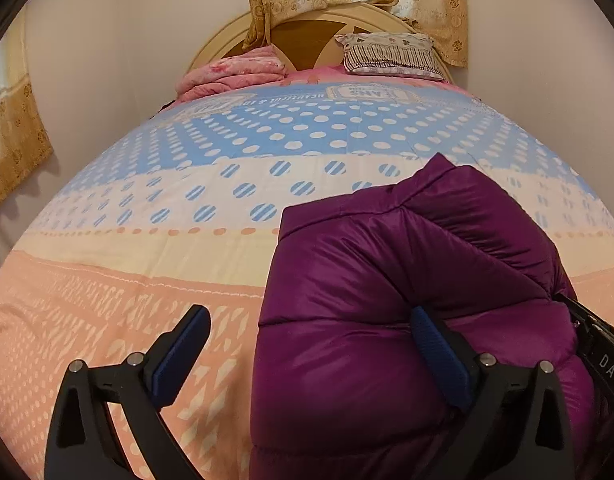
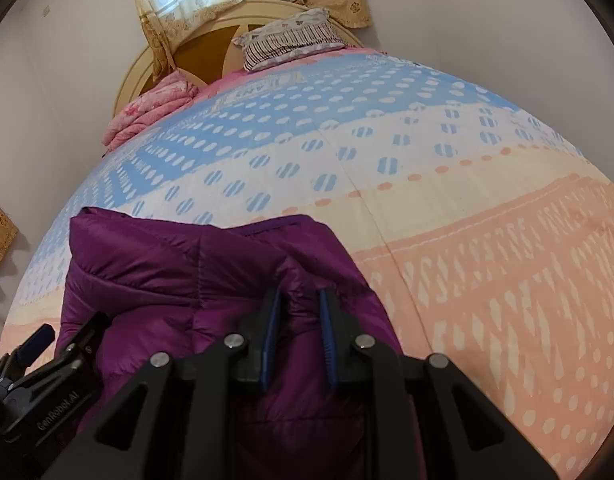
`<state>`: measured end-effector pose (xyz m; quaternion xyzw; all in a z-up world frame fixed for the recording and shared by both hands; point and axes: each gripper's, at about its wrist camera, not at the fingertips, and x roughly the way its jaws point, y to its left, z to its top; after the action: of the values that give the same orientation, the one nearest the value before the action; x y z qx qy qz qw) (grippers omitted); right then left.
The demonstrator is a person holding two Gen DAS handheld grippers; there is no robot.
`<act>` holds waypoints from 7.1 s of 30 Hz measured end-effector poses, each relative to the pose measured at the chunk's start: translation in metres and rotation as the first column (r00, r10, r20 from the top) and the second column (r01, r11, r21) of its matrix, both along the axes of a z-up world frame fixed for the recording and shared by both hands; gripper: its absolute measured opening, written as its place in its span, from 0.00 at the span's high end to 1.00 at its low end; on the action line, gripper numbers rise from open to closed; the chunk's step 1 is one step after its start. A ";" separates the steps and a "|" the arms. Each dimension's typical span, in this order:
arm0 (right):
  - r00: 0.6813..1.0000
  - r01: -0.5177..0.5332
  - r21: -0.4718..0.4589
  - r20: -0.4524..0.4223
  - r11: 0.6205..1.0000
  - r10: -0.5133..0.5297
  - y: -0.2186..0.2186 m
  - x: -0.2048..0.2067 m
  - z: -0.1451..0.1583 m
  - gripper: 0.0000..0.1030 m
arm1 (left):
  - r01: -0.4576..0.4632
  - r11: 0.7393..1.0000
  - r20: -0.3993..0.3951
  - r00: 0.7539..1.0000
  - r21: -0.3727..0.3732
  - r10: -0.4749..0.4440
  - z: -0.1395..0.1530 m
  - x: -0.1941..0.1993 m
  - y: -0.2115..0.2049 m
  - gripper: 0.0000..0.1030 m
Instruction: Fold large clothes
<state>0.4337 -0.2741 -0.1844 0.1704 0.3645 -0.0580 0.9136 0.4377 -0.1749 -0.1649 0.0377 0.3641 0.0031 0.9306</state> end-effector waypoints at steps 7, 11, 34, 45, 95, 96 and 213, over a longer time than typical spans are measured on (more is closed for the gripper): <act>1.000 -0.003 -0.010 -0.016 1.000 0.003 0.002 -0.001 -0.006 0.80 | 0.006 1.000 -0.020 1.000 -0.009 -0.006 -0.009 0.001 0.002 0.01; 1.000 0.000 -0.015 -0.027 1.000 0.000 0.002 0.003 -0.008 0.80 | 0.012 1.000 -0.031 0.999 0.005 -0.011 -0.011 0.001 -0.002 0.01; 0.999 0.014 -0.056 -0.049 0.998 -0.016 0.006 0.002 -0.014 0.80 | 0.028 0.999 -0.048 0.999 0.028 -0.027 -0.016 0.005 -0.006 0.01; 0.998 0.011 -0.061 -0.058 0.998 -0.015 0.006 0.004 -0.015 0.80 | 0.032 0.999 -0.054 0.998 0.037 -0.030 -0.017 0.007 -0.007 0.01; 0.993 -0.113 0.008 -0.023 0.994 0.113 -0.005 -0.077 -0.025 0.50 | 0.263 0.935 -0.062 0.957 -0.236 -0.285 -0.027 -0.051 0.024 0.09; 0.993 -0.117 0.010 -0.021 0.993 0.117 -0.004 -0.076 -0.025 0.51 | 0.279 0.929 -0.056 0.952 -0.243 -0.300 -0.026 -0.051 0.024 0.15; 0.884 -0.468 0.050 0.010 0.882 0.468 0.215 -0.070 -0.019 0.38 | -0.142 0.984 0.079 0.985 -0.111 0.152 -0.010 -0.138 0.256 0.06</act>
<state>0.3637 -0.0588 -0.2031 0.1007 0.3973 0.1733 0.8955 0.2995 0.0808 -0.1751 -0.0385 0.3245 0.0543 0.9435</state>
